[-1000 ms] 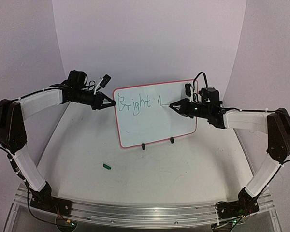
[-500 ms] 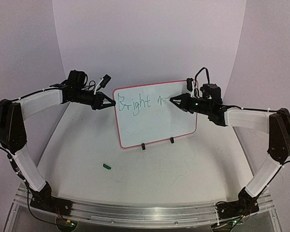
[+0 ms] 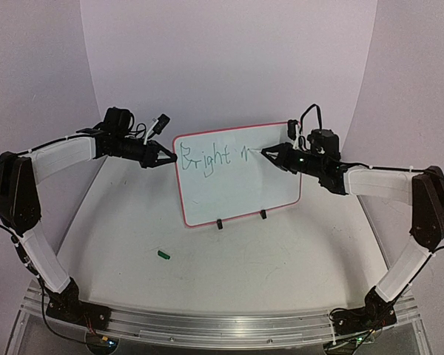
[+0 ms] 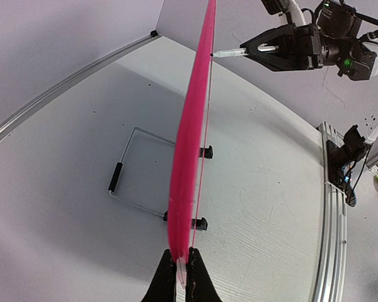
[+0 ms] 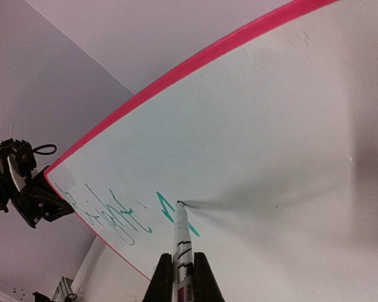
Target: Write a sentence on the whiteboard
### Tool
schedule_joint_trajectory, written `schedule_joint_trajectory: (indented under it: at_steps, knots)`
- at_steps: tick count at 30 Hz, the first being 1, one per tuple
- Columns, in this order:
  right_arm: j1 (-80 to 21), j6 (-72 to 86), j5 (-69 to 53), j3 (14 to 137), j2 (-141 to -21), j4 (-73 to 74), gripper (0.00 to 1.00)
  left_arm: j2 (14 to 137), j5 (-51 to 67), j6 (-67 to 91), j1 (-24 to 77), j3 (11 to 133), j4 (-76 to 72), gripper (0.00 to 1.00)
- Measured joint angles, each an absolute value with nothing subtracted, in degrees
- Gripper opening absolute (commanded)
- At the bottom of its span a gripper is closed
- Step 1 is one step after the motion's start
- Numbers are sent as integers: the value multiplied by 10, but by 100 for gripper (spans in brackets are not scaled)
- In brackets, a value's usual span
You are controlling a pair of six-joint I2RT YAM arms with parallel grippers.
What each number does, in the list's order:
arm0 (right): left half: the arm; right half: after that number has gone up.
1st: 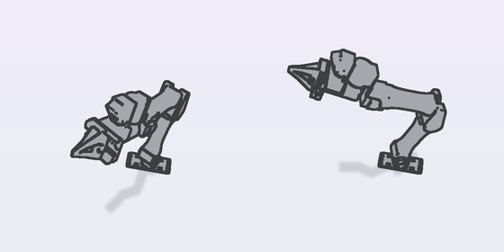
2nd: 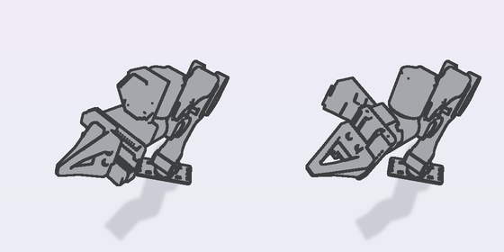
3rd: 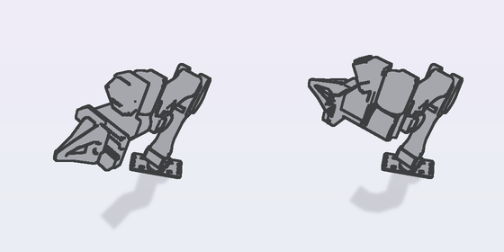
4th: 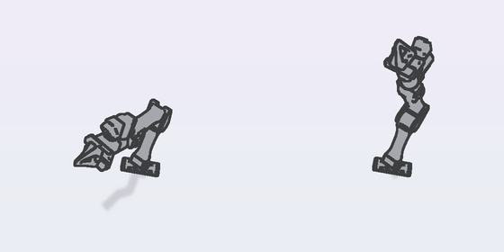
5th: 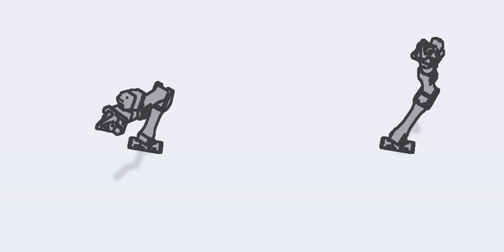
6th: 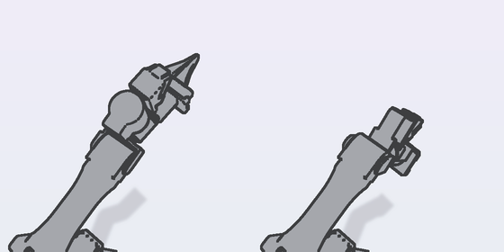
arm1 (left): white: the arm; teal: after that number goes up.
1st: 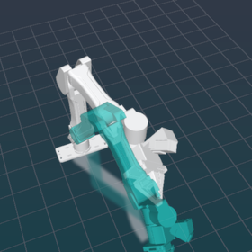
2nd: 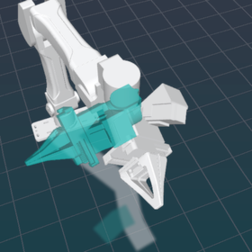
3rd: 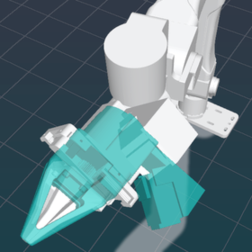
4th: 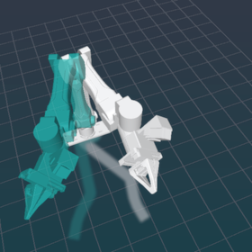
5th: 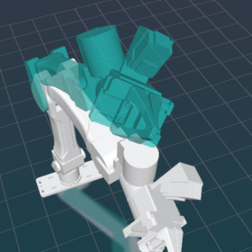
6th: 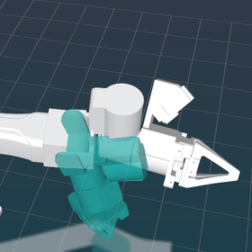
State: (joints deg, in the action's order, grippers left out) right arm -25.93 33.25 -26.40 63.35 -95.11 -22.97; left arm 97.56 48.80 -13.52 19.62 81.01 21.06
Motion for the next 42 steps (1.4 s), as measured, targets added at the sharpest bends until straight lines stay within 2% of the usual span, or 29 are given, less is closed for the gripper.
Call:
schedule_joint_trajectory:
  at_steps: [14, 25, 42]
  knots:
    - [-259, 337, -263, 602, -949, -231, 0, 976, 488, -135, 197, 810, 211, 0]
    - [-258, 337, -263, 598, -897, -241, 0, 975, 488, -136, 198, 810, 211, 0]
    - [-244, 346, -262, 599, -928, -244, 0, 976, 488, -136, 199, 810, 211, 0]
